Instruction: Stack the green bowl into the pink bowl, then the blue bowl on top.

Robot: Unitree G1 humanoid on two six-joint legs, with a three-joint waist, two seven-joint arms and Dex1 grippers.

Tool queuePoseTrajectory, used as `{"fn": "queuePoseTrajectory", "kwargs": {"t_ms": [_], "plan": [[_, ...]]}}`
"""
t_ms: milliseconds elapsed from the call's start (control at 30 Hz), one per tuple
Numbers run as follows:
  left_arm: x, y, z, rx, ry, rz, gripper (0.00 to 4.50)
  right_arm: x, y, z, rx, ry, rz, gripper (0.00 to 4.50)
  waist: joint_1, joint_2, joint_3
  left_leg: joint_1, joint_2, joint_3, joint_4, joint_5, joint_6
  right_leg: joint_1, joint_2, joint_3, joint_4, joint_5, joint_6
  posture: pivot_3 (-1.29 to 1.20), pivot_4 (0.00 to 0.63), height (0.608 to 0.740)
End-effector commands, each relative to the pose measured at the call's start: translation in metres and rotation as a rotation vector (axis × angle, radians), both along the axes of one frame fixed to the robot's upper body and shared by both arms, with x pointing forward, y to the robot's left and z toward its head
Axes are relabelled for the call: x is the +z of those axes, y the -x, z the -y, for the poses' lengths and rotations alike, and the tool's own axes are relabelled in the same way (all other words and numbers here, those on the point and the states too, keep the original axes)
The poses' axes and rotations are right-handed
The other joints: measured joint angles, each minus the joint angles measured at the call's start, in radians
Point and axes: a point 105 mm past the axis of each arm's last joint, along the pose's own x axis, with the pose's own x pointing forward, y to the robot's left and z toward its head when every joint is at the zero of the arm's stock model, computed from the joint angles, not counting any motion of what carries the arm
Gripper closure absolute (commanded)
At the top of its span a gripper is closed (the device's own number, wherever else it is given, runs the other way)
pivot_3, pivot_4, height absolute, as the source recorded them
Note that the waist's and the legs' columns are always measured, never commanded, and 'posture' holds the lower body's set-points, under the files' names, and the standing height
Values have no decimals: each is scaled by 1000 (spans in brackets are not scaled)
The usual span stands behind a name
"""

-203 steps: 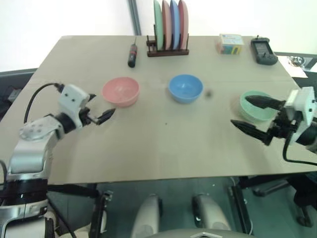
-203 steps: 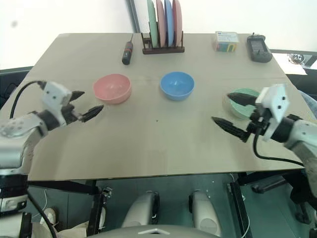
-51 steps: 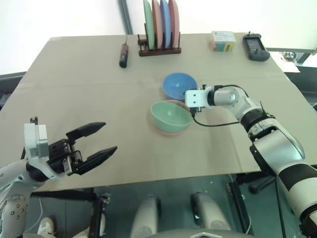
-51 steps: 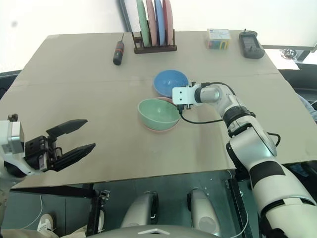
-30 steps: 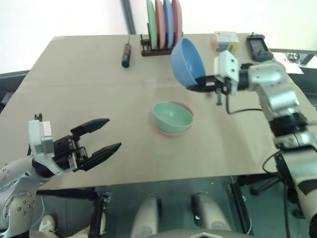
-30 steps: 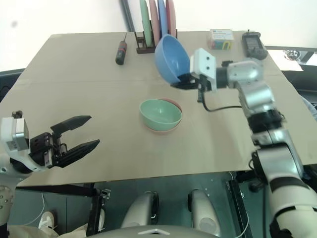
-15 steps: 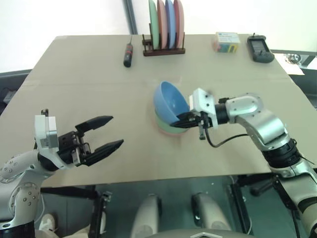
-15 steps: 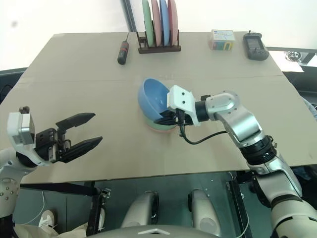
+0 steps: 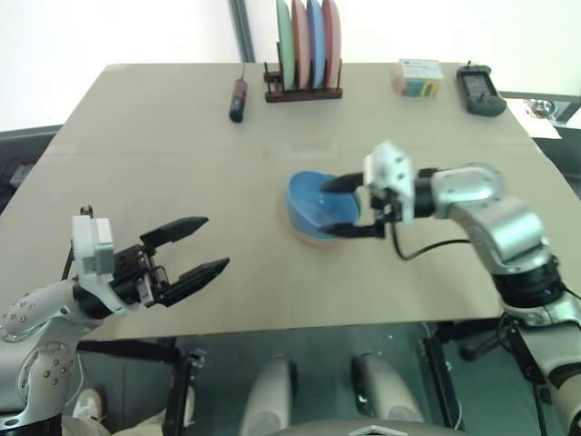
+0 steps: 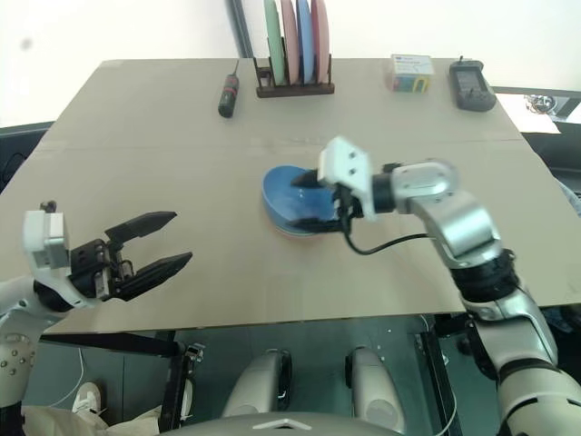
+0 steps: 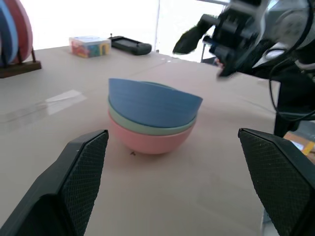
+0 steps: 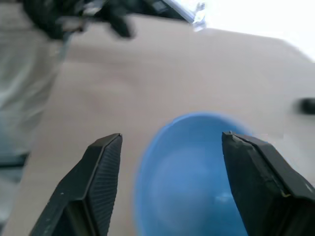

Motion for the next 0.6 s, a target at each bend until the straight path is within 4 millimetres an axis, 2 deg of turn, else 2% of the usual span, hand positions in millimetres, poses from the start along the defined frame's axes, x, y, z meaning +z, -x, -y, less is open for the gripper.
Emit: {"fn": "queuePoseTrajectory", "kwargs": {"t_ms": [33, 233, 333, 600], "plan": [[8, -2, 2, 29, -22, 51, 0, -2, 5, 40, -152, -9, -9, 1159, 0, 0, 0, 0, 0, 0, 0, 0, 0, 0, 0, 0, -1, 0, 0, 0, 150, 740], [1, -17, -13, 208, -184, 69, 0, -33, 22, 103, -351, 73, -79, 1159, -6, 0, 0, 2, 0, 0, 0, 0, 0, 1, 0, 0, 0, -1, 1, 0, 150, 740], [1, -12, -16, 175, -207, 48, 0, -34, 36, 126, -391, 48, -125, 1159, -14, 0, 0, 3, 0, 3, 0, 0, 0, 1, 0, 2, 0, -1, 3, 0, 150, 740], [0, -4, -23, 109, -237, -16, 0, -23, 56, 134, -392, 23, -122, 1159, -11, 0, 0, 3, 1, 3, 1, 0, 0, 1, 0, 2, 0, -3, 4, 0, 150, 740]]}}
